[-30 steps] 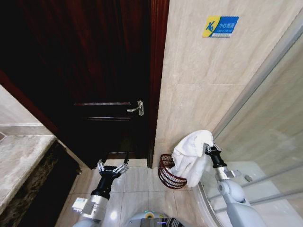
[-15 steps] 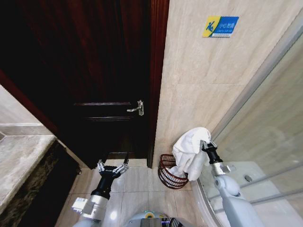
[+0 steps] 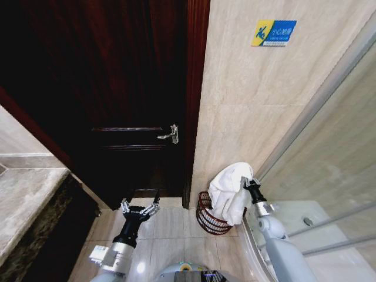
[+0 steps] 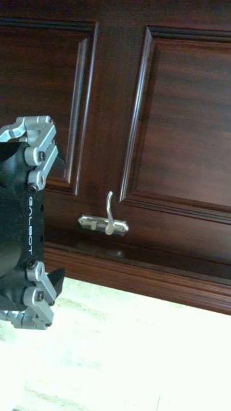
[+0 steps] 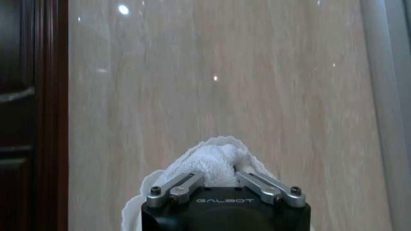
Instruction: Discard the used towel into the hamper.
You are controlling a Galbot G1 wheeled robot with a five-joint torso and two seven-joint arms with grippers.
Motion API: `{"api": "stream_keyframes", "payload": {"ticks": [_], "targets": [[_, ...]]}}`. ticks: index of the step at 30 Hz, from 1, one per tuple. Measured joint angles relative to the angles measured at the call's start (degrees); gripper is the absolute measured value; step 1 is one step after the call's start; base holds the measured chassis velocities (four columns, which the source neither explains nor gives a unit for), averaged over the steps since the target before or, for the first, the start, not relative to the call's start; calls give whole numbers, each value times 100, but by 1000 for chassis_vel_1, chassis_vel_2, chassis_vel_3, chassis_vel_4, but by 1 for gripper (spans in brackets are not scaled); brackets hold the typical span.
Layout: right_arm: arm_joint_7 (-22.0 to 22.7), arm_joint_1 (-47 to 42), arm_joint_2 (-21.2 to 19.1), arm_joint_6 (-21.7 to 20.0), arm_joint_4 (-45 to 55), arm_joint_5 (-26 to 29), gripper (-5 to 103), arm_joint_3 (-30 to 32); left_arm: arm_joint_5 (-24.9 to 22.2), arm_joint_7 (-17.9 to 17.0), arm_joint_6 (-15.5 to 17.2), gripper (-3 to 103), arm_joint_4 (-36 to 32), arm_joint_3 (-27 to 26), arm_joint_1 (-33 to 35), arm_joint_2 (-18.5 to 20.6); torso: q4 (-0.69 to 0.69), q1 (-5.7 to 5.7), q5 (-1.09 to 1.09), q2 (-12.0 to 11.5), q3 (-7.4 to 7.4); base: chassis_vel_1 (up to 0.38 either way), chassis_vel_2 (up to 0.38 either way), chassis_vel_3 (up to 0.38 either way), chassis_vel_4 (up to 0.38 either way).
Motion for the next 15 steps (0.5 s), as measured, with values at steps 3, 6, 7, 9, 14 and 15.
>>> {"api": "stream_keyframes", "payload": {"ticks": [3, 6, 7, 9, 14, 15], "targets": [[-24, 11, 41, 71, -175, -38, 4, -29, 0, 0, 0, 100, 0, 0, 0, 0, 0, 0, 0, 0, 0, 0, 0, 0, 0], [-58, -2, 56, 145, -356, -48, 4, -56, 0, 0, 0, 100, 0, 0, 0, 0, 0, 0, 0, 0, 0, 0, 0, 0, 0], [-77, -17, 59, 177, -414, -48, 4, -60, 0, 0, 0, 100, 0, 0, 0, 0, 0, 0, -1, 0, 0, 0, 0, 0, 0], [-110, -48, 76, 222, -517, -48, 4, -67, 0, 0, 0, 100, 0, 0, 0, 0, 0, 0, -2, 0, -1, 0, 0, 0, 0], [-151, -26, 181, 304, -952, -43, 4, -138, 0, 0, 0, 100, 0, 0, 0, 0, 0, 0, -1, 1, -1, 0, 0, 0, 0], [-151, -26, 181, 304, -952, -43, 4, -138, 0, 0, 0, 100, 0, 0, 0, 0, 0, 0, -1, 1, -1, 0, 0, 0, 0]]}}
